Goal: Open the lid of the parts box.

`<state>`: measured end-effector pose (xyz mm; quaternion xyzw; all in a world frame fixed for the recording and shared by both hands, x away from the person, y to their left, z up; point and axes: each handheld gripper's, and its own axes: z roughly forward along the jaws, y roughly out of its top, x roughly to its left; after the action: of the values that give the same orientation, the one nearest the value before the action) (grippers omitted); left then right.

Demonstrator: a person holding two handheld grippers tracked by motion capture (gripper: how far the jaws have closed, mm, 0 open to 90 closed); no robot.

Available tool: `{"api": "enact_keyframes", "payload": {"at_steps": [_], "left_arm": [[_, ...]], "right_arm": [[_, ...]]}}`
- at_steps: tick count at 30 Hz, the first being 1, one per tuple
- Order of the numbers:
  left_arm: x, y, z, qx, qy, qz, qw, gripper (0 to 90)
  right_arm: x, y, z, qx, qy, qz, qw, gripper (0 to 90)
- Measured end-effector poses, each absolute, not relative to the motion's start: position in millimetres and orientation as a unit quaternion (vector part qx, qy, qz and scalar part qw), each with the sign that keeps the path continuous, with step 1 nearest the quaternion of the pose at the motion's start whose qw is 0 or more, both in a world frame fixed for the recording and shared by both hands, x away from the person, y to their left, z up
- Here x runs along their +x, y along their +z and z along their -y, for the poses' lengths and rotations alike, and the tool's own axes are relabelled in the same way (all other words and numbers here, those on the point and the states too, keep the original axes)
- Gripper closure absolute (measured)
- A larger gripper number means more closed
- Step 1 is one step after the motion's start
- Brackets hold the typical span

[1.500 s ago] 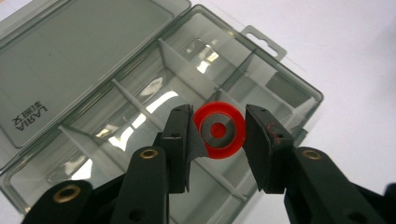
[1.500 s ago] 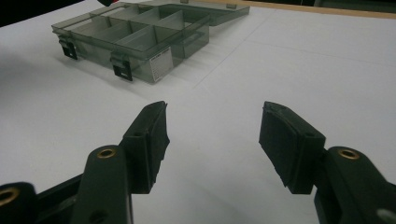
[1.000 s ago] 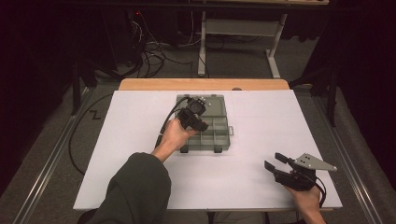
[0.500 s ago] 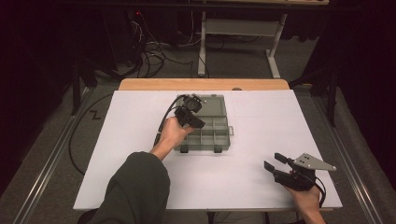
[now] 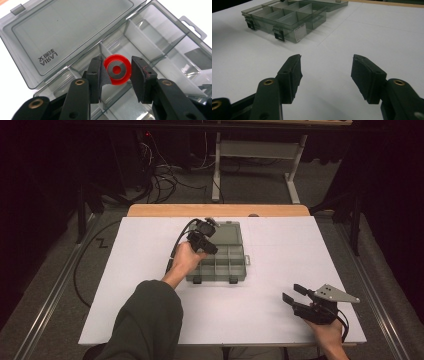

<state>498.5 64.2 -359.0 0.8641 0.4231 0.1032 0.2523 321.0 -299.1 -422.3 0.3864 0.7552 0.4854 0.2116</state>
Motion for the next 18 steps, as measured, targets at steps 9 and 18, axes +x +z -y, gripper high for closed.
{"api": "enact_keyframes", "payload": {"at_steps": [9, 18], "left_arm": [[502.3, -366.1, -65.0, 0.866, 0.099, -0.427, 0.239, 62.2], [505.6, -371.3, -65.7, 0.867, 0.094, -0.432, 0.232, 62.1]], "right_arm": [[321.0, -422.4, 299.1, 0.387, 0.486, -0.755, 0.210, 43.0], [321.1, -422.5, 299.2, 0.386, 0.486, -0.755, 0.209, 43.0]]}}
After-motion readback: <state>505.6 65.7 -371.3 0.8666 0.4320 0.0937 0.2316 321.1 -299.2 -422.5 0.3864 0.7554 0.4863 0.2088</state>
